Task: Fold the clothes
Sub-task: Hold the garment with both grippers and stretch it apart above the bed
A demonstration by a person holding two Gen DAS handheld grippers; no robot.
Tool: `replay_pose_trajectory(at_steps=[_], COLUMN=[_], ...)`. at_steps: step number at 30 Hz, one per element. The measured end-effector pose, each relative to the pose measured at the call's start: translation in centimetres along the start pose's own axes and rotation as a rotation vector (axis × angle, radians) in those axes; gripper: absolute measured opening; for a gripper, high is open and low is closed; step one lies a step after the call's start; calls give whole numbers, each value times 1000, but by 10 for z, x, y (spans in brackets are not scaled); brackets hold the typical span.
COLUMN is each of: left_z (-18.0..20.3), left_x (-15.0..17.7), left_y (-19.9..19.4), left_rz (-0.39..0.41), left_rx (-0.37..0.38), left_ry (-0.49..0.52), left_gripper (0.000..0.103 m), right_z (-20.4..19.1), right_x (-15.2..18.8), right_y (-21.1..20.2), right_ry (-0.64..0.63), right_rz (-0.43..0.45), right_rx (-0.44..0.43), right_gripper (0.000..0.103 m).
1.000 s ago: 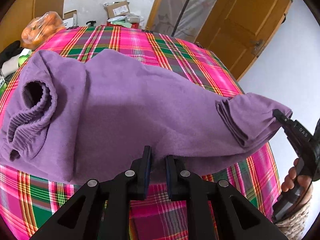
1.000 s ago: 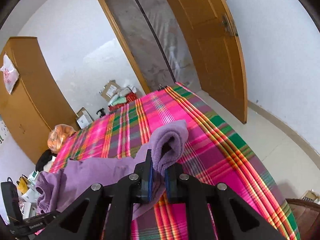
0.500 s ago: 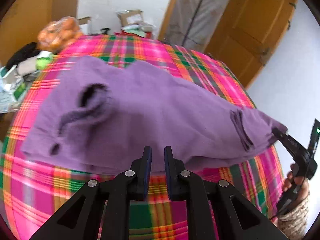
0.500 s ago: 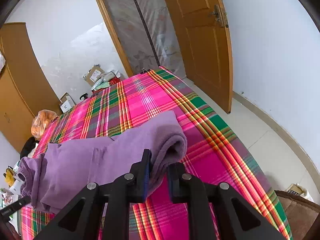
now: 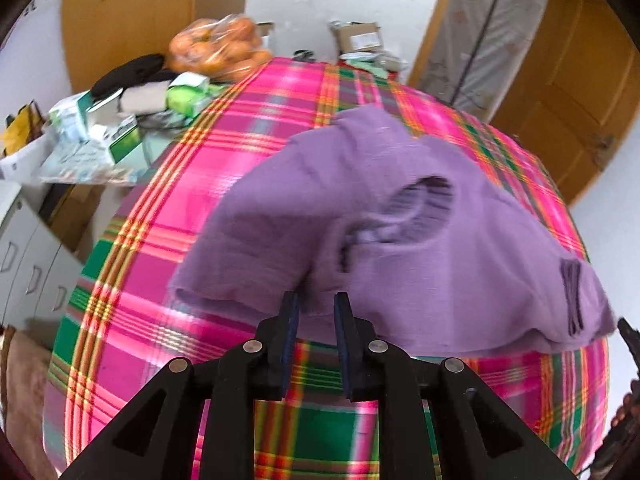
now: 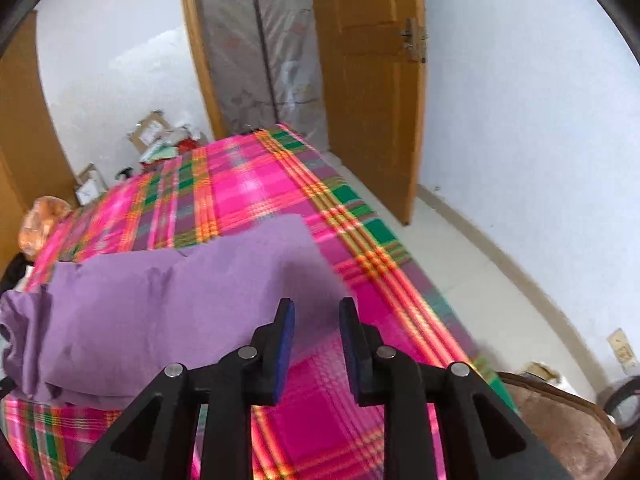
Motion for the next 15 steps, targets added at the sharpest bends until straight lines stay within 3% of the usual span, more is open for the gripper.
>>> replay_pose_trajectory(at_steps=[3,7,9,11,15], left_z=[-1,9,13,16,17], left_x=[-1,-1,-1,-2,-6], left_y=[2,2,3,5,14], left_rz=[-8,-15,-17,-14,-14], left_rx=[28,91,112,104,57], left_ry=[6,39,55,77,92], left_gripper=[19,19,26,26,26], right_z=[1,-18,-38,-63,-118], right_x=[1,-2,-3,-5,1], right_y=[-4,-12,-20,-24,-17], right_ry=[-3,-29,-59,-120,-242], right_rz=[2,45,97,130,110], right_rx=[17,-21,-77,-151,-290], right_gripper=[24,24,24,24,26])
Point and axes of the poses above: each gripper's, at about its wrist camera, not at the fingertips, and y roughly the way its jaws point, z to its right, x to its underside, the point moved 6 cm from there along y, roughly the way its jaws point, and after that the axes turned 13 degrees about -y, right-handed, at the moved point
